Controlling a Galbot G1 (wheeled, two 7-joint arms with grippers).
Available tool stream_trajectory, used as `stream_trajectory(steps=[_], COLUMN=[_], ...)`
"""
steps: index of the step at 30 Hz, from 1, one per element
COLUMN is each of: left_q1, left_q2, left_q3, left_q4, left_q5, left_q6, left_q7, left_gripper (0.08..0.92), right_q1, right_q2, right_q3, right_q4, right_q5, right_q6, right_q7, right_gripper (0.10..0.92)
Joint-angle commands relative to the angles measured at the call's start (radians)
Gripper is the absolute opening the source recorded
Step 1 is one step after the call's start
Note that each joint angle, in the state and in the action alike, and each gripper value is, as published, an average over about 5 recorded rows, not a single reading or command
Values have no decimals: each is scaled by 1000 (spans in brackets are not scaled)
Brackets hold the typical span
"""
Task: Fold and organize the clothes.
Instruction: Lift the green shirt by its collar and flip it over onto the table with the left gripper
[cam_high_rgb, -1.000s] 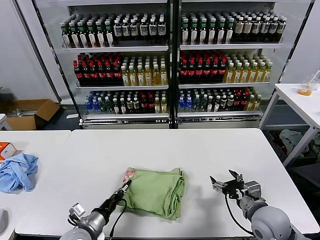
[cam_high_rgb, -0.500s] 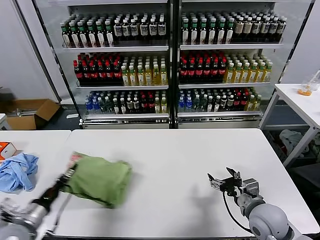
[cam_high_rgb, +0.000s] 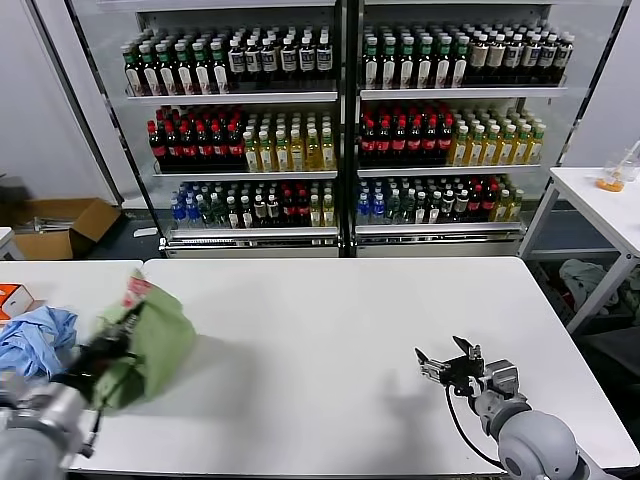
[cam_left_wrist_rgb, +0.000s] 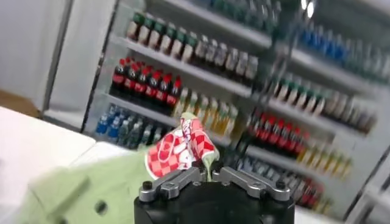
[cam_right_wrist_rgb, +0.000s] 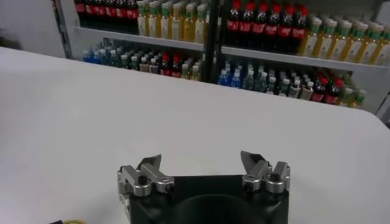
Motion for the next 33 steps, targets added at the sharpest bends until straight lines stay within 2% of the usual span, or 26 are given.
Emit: stream_trajectory(steps=[1, 8, 16, 23, 26, 33], left_q1=[-10, -59, -100, -139, -162, -130], left_q2=[-68, -74, -139, -196, -211, -226], left_q3=[548, 610, 690, 729, 725, 724], left_q4=[75, -1, 54, 87, 105, 80], left_q5=[919, 753, 636, 531, 457, 331], left_q6=[-151, -116, -43, -81, -123, -207], left_q7=[-21, -23, -92, -86, -75, -25], left_gripper=[101, 101, 101, 104, 147, 349], right_q1=[-11, -13, -12, -7, -7, -4], right_q2=[0, 0, 2, 3, 2, 4], right_q3=[4, 11, 18, 18, 19, 17], right_q4=[3, -3, -5, 0, 2, 13], right_q5=[-7, -6, -5, -4, -4, 2], right_q6=[2, 5, 7, 16, 20, 32], right_q7=[0, -1, -3, -10, -12, -18], right_gripper=[823, 823, 823, 823, 823, 823])
